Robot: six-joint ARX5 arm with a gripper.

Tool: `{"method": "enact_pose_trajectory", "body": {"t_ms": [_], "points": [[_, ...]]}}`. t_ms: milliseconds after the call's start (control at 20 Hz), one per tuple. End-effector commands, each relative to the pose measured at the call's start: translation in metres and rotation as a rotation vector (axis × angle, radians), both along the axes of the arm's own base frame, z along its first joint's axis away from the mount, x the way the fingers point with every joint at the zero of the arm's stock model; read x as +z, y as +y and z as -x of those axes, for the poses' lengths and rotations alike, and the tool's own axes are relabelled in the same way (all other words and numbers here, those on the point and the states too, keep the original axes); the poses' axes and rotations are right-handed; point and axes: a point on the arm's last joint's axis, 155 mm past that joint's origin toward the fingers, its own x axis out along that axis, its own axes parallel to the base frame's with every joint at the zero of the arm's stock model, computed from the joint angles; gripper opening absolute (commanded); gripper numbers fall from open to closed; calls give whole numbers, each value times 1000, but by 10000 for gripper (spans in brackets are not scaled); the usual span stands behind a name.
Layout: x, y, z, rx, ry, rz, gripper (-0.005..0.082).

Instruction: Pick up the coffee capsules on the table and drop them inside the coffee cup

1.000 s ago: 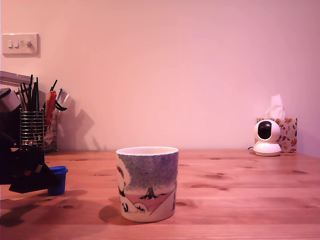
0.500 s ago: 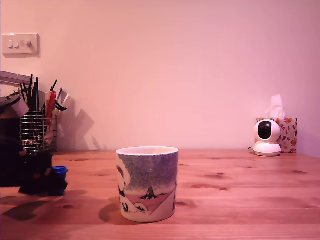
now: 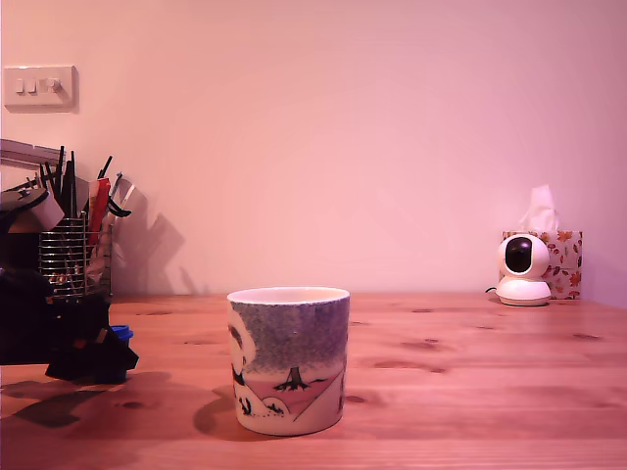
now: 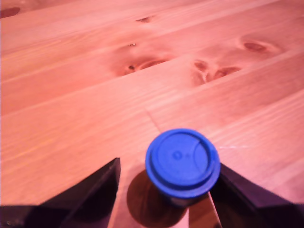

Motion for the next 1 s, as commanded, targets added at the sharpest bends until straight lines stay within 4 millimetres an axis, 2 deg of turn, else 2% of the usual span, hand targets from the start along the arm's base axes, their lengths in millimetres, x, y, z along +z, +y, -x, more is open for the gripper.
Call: {"method": "enact_pose_trajectory", "body": {"t_ms": [0, 200, 500, 950], "points": [[-1, 0, -2, -1, -2, -1, 513], [-1, 0, -2, -2, -1, -1, 501], [-1, -2, -1, -16, 1, 6, 197], [4, -8, 0, -41, -12, 28, 108]]}}
